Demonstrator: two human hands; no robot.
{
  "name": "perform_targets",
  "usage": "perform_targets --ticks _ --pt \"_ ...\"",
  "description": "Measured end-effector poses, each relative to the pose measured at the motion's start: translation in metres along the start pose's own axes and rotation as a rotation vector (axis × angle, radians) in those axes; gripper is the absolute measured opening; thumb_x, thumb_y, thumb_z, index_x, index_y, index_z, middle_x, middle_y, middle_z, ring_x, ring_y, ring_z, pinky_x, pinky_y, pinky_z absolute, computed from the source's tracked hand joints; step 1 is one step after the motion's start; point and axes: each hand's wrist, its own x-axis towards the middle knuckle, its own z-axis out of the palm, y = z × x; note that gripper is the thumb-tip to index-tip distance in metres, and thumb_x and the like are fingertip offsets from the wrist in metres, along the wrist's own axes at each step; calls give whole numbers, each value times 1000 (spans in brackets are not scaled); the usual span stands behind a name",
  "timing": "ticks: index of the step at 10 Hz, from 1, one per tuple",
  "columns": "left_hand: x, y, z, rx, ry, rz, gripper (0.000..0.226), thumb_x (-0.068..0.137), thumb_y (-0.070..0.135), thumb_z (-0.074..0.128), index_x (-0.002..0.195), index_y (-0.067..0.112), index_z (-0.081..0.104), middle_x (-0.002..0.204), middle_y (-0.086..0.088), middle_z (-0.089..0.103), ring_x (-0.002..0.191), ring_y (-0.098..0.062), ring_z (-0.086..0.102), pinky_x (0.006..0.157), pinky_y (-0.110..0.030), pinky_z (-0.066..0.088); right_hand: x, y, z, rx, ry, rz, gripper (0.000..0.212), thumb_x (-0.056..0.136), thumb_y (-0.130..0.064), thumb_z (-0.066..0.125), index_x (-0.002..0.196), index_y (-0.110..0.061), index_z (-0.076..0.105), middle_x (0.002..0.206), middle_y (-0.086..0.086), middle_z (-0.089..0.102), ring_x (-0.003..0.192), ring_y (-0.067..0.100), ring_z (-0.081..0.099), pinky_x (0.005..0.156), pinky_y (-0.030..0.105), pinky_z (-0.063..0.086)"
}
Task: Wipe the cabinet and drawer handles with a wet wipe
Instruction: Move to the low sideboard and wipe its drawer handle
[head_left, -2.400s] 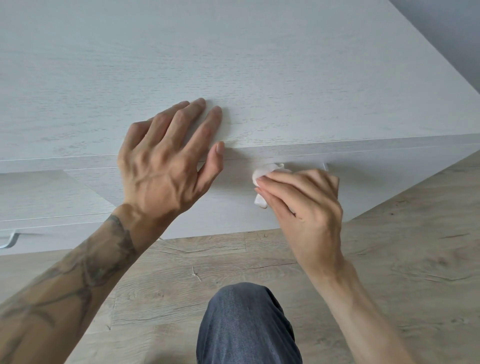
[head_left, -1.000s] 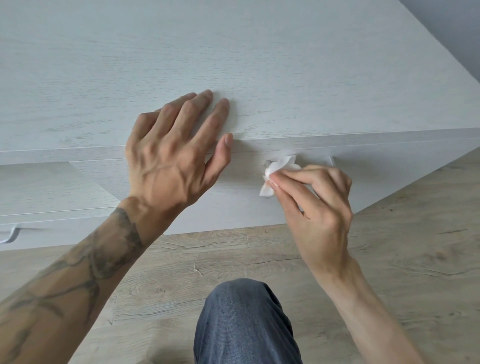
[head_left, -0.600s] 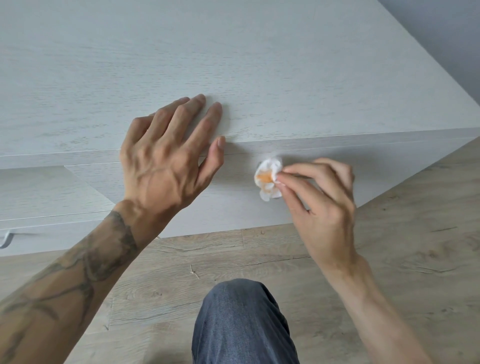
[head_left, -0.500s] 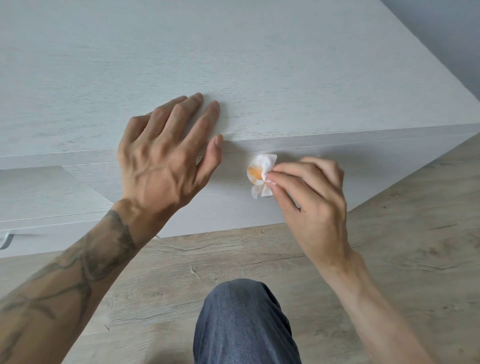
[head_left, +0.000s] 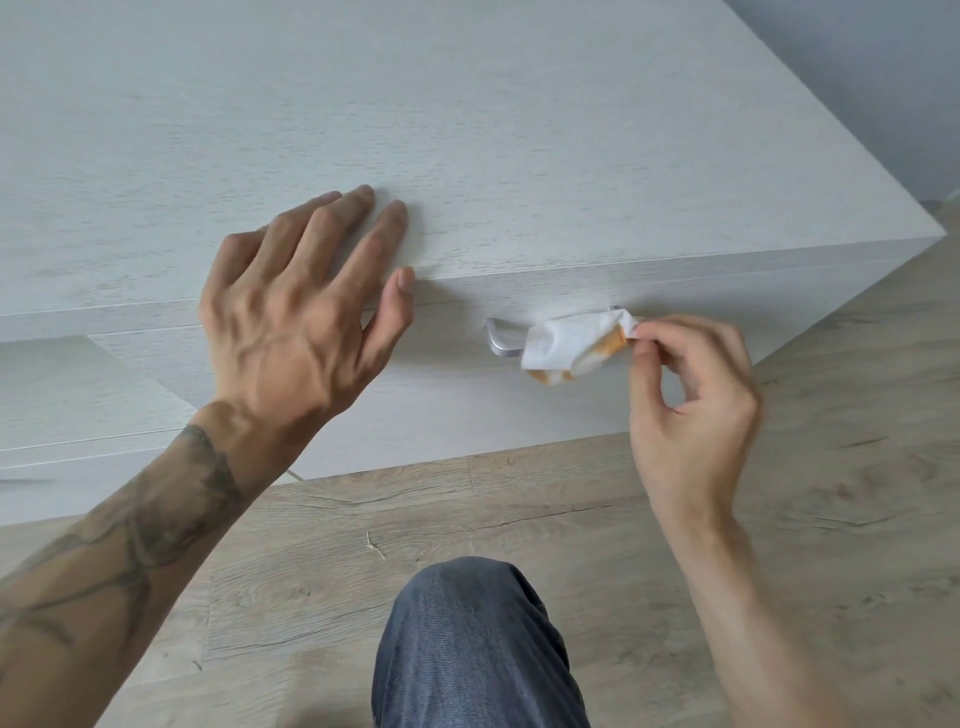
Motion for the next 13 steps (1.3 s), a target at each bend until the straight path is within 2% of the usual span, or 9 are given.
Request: perform_targets --ticks 1,2,3,4,5,7,8,11,13 --pt "0 0 -1 -1 -5 -2 39 113 39 45 140 22 67 139 -1 69 124 -26 68 84 -43 44 -7 -6 10 210 -18 127 17 96 -8 75 113 -5 72 113 -1 64 103 22 71 92 29 59" --pt "1 1 -1 -2 -10 2 39 113 40 45 141 22 66 139 -1 69 124 -26 67 84 -43 44 -9 -12 18 387 54 295 19 93 -15 84 107 -12 72 113 18 66 101 29 74 92 33 61" --pt "1 1 -1 -2 -13 2 39 113 39 45 141 22 66 139 -2 69 124 -27 67 83 -43 44 -14 -23 29 415 144 359 12 94 -12 81 100 -18 73 111 14 64 98 35 73 91 31 60" --pt "1 0 -1 -1 -16 3 39 113 39 44 141 22 66 139 -2 69 124 -27 68 82 -44 44 -21 -32 36 435 192 401 12 94 -9 80 103 -14 76 115 8 64 103 33 73 92 25 59" --pt "0 0 -1 -1 -16 1 39 113 39 44 141 22 66 140 -1 69 124 -26 67 83 -44 44 -17 -32 35 527 259 508 12 95 -8 79 107 -6 77 112 16 75 105 23 77 92 24 59" --pt "0 0 0 -7 -16 2 39 113 39 44 141 22 65 140 -1 68 124 -27 67 84 -44 44 -15 -39 38 632 366 689 14 95 -8 79 107 -1 78 97 9 82 95 13 78 85 19 59" --pt "0 0 -1 -5 -16 -4 39 113 39 44 141 22 65 140 -1 68 124 -26 67 84 -44 44 -18 -42 38 649 363 677 11 93 -4 79 104 -6 79 96 -1 83 98 11 79 85 17 59" --pt "0 0 0 4 -13 -2 39 113 40 44 142 23 66 140 -1 68 123 -26 67 83 -43 43 -27 -35 33 465 277 496 12 95 -7 78 106 -12 80 109 13 77 106 21 77 92 24 58" --pt "0 1 0 8 -12 -2 40 113 39 44 141 23 66 139 -1 69 123 -26 68 82 -43 44 -36 -36 40 493 202 498 11 95 2 75 105 -4 77 109 21 73 104 32 75 92 46 63"
